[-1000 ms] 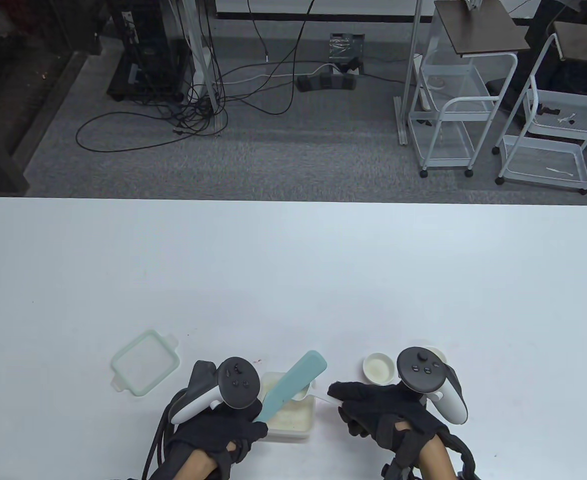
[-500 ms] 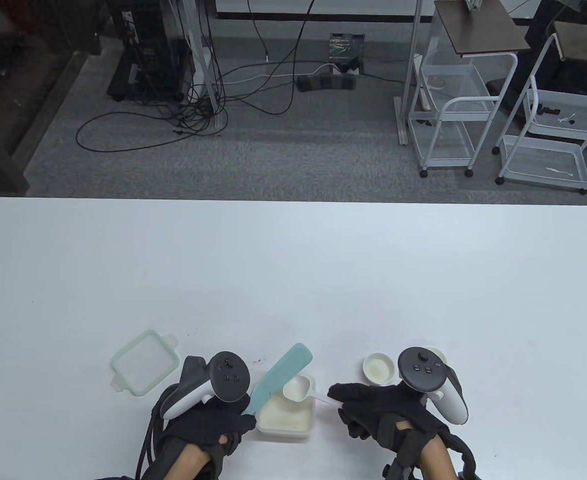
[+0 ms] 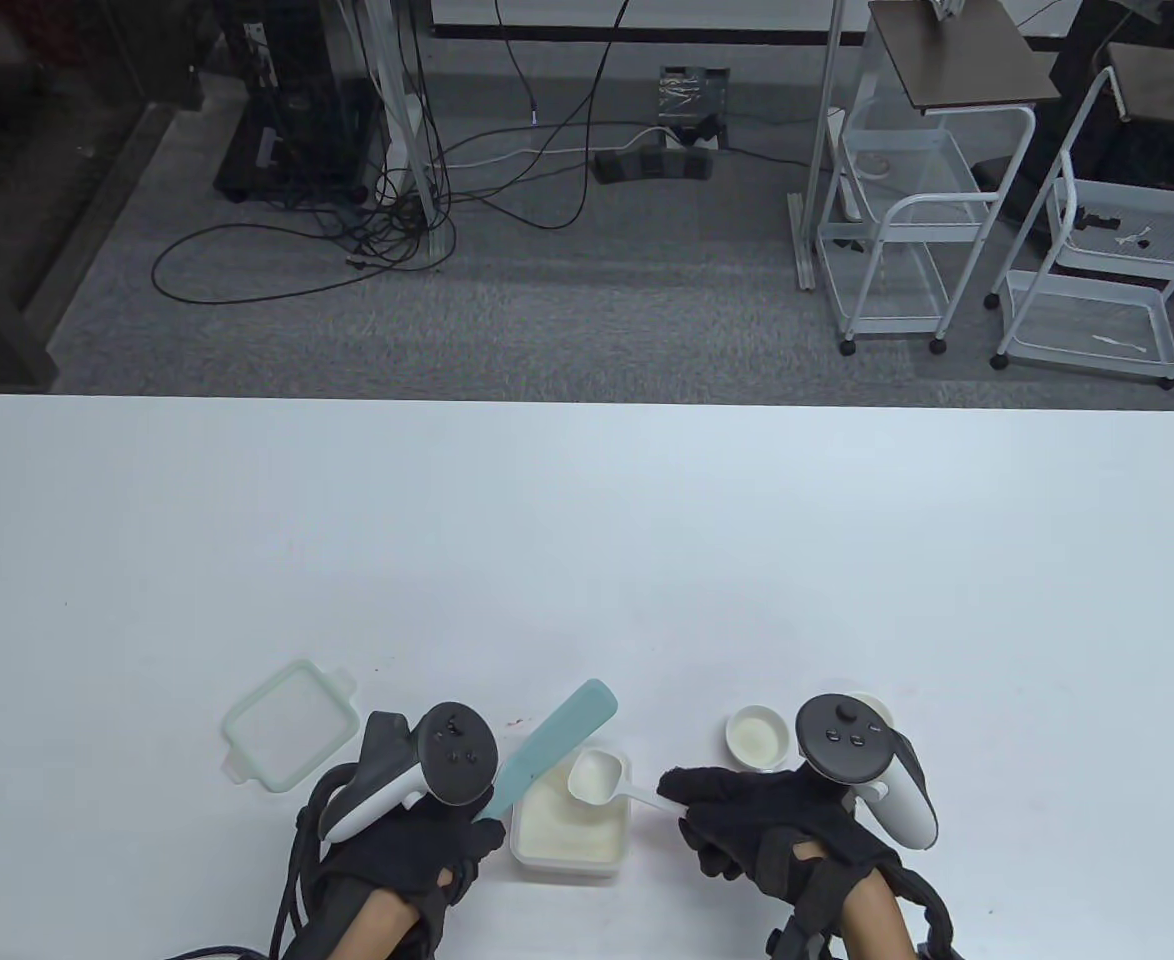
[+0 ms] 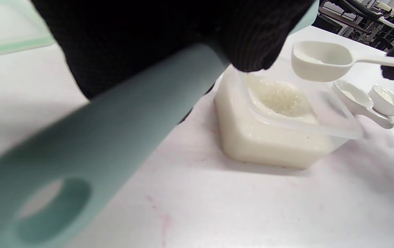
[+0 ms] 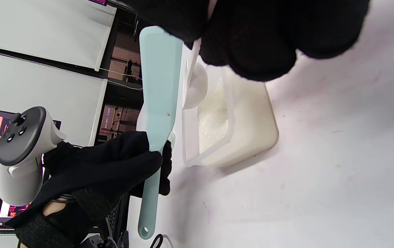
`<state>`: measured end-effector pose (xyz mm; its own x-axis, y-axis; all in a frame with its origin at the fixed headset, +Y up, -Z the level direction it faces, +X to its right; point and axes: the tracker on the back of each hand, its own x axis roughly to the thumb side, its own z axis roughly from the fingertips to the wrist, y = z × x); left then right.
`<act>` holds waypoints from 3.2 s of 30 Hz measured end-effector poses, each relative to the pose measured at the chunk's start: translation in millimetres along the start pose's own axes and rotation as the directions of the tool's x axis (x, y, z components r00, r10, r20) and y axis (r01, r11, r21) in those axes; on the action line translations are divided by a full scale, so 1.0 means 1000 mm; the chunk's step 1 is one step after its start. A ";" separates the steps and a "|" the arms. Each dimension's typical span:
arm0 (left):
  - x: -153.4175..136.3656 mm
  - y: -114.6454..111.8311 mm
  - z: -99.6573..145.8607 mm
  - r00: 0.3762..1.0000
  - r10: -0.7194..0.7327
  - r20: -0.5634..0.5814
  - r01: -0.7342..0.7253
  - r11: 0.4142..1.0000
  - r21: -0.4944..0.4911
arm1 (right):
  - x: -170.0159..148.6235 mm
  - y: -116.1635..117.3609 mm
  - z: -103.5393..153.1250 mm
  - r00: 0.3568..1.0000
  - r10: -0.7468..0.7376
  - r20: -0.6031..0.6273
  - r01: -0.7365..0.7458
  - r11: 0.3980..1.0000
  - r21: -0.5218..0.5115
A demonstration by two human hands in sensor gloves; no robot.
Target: Scoop white sugar with coffee spoon and level it off using dessert spatula
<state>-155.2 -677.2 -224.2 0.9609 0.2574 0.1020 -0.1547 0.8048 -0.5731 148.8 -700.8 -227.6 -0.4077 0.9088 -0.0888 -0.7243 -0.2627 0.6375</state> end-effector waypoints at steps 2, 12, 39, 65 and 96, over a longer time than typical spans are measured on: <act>0.000 0.001 0.001 1.000 0.011 0.006 -0.011 1.000 0.011 | 0.000 0.000 0.000 1.000 0.000 0.004 0.000 1.000 0.000; -0.001 0.002 0.002 1.000 0.022 0.009 -0.022 0.999 0.028 | 0.001 -0.001 0.002 1.000 -0.017 0.017 0.017 1.000 0.002; -0.005 0.007 0.001 1.000 -0.004 -0.017 0.006 0.992 0.129 | 0.001 -0.001 0.003 1.000 -0.015 0.020 0.015 1.000 0.000; -0.062 -0.003 -0.034 0.924 -0.106 -0.368 0.163 0.978 0.126 | 0.000 -0.001 0.002 1.000 -0.008 0.015 0.008 1.000 -0.003; -0.043 0.004 -0.023 0.980 -0.118 -0.160 0.164 0.937 0.310 | 0.000 0.002 0.000 1.000 -0.002 -0.005 0.002 1.000 0.015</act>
<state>-192.3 -697.5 -250.0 0.9967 0.0715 0.0377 -0.0589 0.9617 -0.2678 147.1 -701.8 -226.2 -0.4094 0.9075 -0.0938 -0.7169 -0.2564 0.6484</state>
